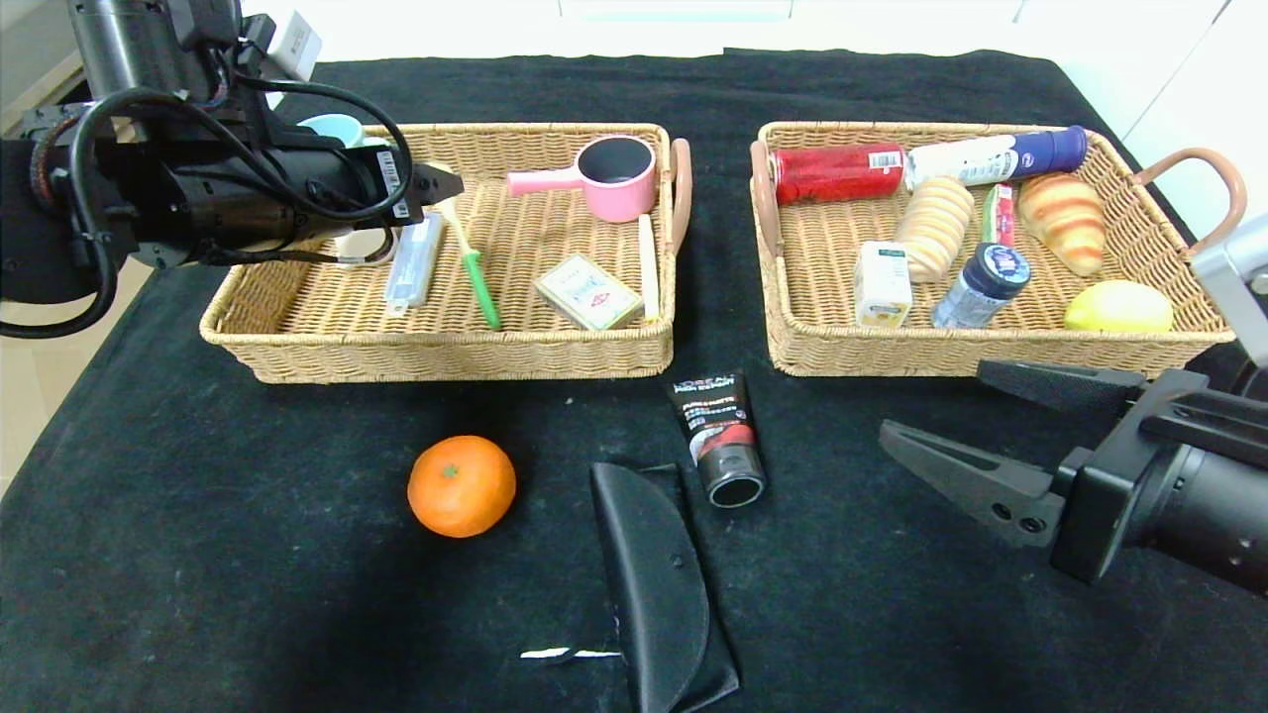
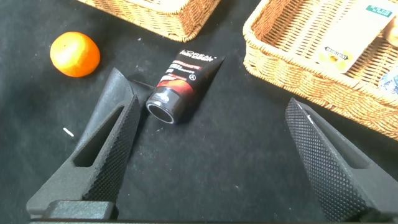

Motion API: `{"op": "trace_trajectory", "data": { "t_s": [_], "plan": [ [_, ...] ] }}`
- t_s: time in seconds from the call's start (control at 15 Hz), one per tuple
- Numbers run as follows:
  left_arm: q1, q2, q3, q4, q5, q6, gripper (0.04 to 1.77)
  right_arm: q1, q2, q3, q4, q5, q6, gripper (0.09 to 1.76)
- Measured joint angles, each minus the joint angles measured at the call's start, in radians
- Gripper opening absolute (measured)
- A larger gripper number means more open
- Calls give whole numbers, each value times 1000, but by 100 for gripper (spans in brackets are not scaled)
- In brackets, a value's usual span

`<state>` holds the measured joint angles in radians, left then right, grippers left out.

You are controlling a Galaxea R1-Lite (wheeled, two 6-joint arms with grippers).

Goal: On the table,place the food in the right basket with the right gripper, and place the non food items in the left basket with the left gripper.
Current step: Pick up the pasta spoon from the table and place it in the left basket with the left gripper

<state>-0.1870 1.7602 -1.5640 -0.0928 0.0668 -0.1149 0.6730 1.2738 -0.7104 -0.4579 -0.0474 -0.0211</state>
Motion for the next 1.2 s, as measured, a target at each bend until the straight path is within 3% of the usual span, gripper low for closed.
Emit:
{"op": "trace_trajectory", "data": {
  "t_s": [0.6,0.8,1.2],
  "plan": [
    [-24,-38,20,28,0,-2,163,0,0,0,0,0,-1,171],
    [-90,-106,53,152,6,-5,166,1,-1,0,0,0,-1,171],
    [-320,-202,56,470,201,-71,169,1,-2,0,0,0,-3,171]
  ]
}}
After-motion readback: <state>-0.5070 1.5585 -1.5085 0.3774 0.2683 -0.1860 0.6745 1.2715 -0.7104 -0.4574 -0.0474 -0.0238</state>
